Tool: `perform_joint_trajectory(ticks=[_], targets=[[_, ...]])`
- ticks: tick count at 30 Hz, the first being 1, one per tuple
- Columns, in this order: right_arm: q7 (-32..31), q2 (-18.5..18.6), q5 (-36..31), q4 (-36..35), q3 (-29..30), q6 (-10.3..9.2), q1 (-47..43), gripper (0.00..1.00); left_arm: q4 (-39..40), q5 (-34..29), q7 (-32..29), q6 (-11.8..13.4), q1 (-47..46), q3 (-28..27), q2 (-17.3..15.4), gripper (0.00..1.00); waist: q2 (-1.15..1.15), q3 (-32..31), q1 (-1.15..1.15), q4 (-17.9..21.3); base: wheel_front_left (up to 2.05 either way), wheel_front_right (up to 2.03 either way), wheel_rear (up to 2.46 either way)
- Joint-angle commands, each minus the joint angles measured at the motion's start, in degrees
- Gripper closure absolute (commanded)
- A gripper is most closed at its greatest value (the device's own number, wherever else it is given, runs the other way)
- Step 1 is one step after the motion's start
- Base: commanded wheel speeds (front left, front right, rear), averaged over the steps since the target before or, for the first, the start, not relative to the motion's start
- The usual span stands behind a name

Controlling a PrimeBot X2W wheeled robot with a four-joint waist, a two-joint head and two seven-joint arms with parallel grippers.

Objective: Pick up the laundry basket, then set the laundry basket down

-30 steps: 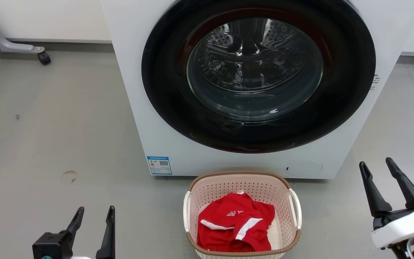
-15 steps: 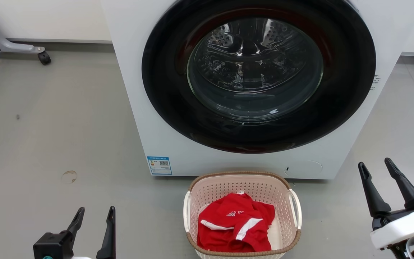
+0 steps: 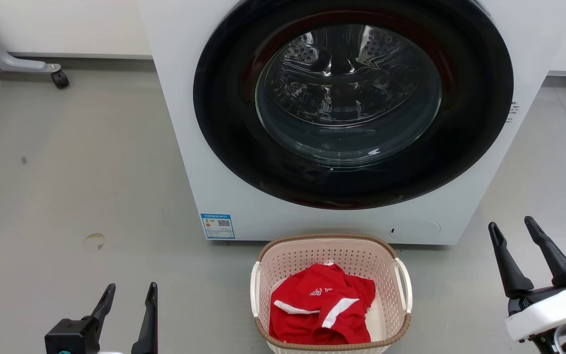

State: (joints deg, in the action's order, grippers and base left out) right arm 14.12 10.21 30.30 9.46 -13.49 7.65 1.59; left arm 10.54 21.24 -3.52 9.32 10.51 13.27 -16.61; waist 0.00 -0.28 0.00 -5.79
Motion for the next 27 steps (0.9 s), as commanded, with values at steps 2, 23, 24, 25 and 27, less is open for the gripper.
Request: perform_joint_trajectory(ticks=[2,23,24,25,27], targets=[[0.39,1.69,0.09,-0.98,-0.71,-0.16,1.33,0.0,1.26,0.21,0.48,0.33,-2.26,-1.96,-0.92,0.0,0.0,-0.01,0.0,0.01,0.0,0.0,0.0],[-1.44,-1.39,5.29,1.48,0.84,0.02,-0.43,1.0,-3.28,6.13,0.07,-1.22,-1.0,-0.29,0.79,1.0,0.0,0.0,-0.03,0.53,0.0,0.0,0.0],[-1.58,-1.42,5.81,1.54,0.98,0.02,-0.36,1.0,-3.51,6.72,0.07,-1.36,-1.16,-0.42,0.88,1.0,0.0,0.03,-0.01,0.57,0.0,0.0,0.0],[-1.73,-1.45,6.33,1.58,1.12,0.01,-0.29,1.0,-3.73,7.32,0.07,-1.51,-1.33,-0.56,0.96,1.0,0.0,0.05,-0.01,0.62,0.0,0.0,0.0],[-2.02,-1.51,7.36,1.67,1.4,0.01,-0.16,1.0,-4.18,8.51,0.06,-1.81,-1.64,-0.83,1.14,1.0,0.0,0.06,-0.01,0.71,0.0,0.0,0.0]])
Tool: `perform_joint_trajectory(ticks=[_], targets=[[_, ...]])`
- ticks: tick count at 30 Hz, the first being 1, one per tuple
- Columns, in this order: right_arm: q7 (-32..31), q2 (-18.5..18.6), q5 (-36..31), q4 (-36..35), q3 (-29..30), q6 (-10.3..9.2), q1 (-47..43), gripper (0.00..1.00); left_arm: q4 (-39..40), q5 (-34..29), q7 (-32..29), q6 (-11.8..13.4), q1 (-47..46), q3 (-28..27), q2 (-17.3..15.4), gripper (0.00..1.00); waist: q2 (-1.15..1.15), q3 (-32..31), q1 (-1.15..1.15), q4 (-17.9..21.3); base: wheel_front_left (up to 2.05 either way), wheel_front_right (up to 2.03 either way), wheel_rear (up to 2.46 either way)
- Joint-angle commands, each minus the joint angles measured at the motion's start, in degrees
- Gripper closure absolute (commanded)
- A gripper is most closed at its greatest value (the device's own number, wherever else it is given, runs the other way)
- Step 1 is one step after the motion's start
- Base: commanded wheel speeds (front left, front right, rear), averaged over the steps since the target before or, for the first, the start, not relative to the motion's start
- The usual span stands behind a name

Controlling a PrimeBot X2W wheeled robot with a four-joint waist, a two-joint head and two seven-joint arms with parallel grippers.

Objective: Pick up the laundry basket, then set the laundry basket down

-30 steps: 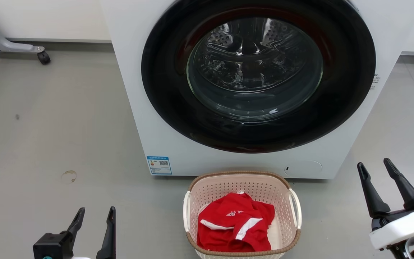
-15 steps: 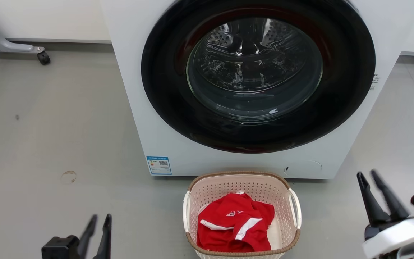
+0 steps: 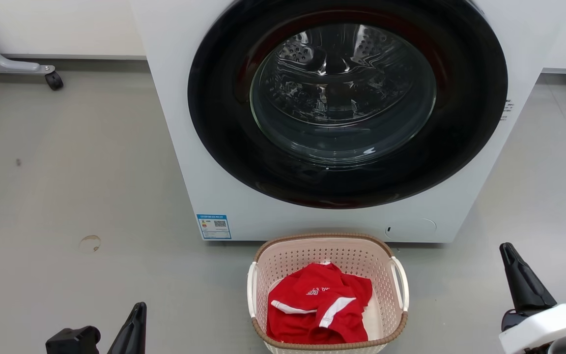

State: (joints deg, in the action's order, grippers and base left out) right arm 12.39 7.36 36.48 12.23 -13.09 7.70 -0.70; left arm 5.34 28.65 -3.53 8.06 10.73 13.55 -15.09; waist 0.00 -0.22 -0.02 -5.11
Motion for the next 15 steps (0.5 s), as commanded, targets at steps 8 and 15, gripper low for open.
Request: perform_joint_trajectory(ticks=[8,15], targets=[[-1.46,1.08,5.26,-0.85,2.15,-0.05,2.5,1.0,-0.71,5.81,0.05,-1.7,-3.05,-2.21,0.33,1.0,0.0,0.03,0.02,0.39,0.0,0.0,0.0],[-2.52,0.82,8.83,-0.66,3.18,-0.06,2.8,1.0,-2.12,9.93,0.02,-2.68,-4.05,-3.2,0.98,1.0,0.0,0.05,0.02,0.71,0.0,0.0,0.0]])
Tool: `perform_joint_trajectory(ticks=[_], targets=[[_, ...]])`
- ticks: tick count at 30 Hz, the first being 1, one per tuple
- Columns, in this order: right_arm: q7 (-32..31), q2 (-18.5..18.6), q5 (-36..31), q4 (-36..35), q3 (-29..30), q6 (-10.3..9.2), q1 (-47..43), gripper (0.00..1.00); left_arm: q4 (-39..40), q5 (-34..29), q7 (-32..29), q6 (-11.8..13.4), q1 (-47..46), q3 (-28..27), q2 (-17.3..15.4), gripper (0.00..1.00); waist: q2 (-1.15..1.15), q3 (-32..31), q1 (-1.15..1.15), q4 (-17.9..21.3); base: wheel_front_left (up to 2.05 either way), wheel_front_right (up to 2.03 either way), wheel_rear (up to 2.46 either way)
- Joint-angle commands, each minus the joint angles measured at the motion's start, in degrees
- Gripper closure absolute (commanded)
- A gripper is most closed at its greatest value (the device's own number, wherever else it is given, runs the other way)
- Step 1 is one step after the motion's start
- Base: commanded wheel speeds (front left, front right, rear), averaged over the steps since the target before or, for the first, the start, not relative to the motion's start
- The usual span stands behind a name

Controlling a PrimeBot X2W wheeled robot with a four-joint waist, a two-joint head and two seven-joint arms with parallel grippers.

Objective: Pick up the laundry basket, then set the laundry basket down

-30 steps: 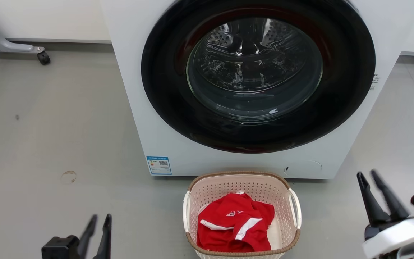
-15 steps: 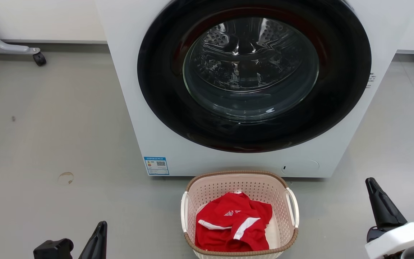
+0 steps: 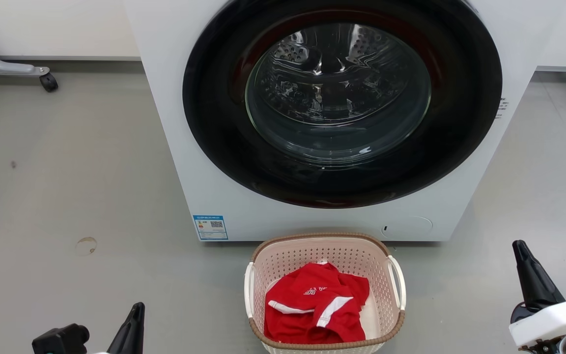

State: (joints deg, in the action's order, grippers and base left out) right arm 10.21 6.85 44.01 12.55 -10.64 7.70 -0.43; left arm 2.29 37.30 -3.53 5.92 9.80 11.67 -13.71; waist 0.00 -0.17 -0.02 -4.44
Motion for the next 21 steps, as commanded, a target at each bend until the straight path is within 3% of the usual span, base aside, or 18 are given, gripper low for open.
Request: perform_joint_trajectory(ticks=[1,21], targets=[[-0.49,1.28,1.81,-0.96,0.87,-0.06,2.57,1.0,0.74,1.86,0.01,-0.67,-3.26,-1.47,-0.31,1.0,0.0,0.01,0.02,0.08,0.0,0.0,0.0],[-3.45,0.49,11.38,-0.49,3.78,-0.09,3.34,1.0,-2.62,12.88,-0.17,-3.23,-5.77,-4.31,1.55,1.0,0.0,0.08,0.02,0.95,0.0,0.0,0.0]])
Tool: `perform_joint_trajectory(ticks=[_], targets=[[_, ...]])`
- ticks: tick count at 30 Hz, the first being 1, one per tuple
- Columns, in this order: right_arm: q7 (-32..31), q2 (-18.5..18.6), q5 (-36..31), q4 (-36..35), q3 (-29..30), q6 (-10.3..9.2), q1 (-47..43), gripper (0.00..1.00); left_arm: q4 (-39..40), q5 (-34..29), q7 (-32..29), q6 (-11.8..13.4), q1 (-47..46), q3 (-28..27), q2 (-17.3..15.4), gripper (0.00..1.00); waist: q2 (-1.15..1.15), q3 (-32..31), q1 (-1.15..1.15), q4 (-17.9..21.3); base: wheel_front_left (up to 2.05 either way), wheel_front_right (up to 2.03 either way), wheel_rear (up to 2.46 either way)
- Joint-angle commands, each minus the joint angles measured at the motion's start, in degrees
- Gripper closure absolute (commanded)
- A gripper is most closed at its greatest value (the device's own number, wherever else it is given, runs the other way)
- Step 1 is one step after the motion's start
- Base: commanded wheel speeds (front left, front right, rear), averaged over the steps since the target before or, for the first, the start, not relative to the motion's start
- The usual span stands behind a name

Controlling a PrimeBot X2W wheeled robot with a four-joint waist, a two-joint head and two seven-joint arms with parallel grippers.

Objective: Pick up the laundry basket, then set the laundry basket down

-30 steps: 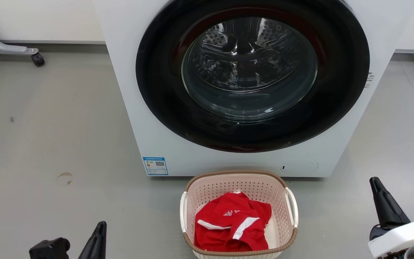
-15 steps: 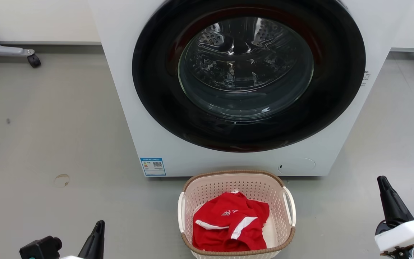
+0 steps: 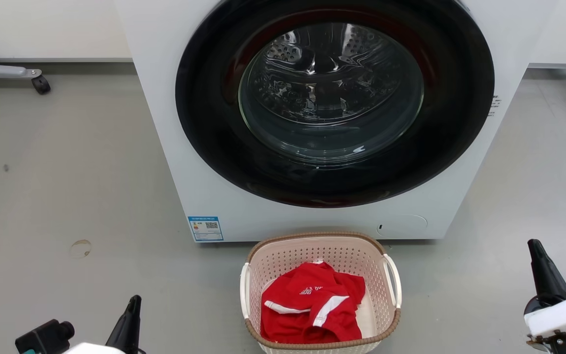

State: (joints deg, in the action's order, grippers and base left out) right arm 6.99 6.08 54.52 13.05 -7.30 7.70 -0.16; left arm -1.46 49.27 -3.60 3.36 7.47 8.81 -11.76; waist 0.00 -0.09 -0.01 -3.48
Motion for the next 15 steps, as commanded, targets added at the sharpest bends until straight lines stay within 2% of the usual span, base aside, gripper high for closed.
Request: perform_joint_trajectory(ticks=[1,15], targets=[[-0.39,1.22,1.37,-0.96,0.59,-0.09,3.12,1.0,0.95,1.49,-0.12,-0.8,-3.58,-1.6,-0.29,1.0,0.0,0.0,0.01,0.05,0.0,0.0,0.0],[-2.64,0.57,8.36,-0.61,2.82,-0.11,3.7,1.0,-1.54,9.52,-0.36,-2.68,-5.42,-3.81,1.17,1.0,0.0,0.05,0.01,0.69,0.0,0.0,0.0]])
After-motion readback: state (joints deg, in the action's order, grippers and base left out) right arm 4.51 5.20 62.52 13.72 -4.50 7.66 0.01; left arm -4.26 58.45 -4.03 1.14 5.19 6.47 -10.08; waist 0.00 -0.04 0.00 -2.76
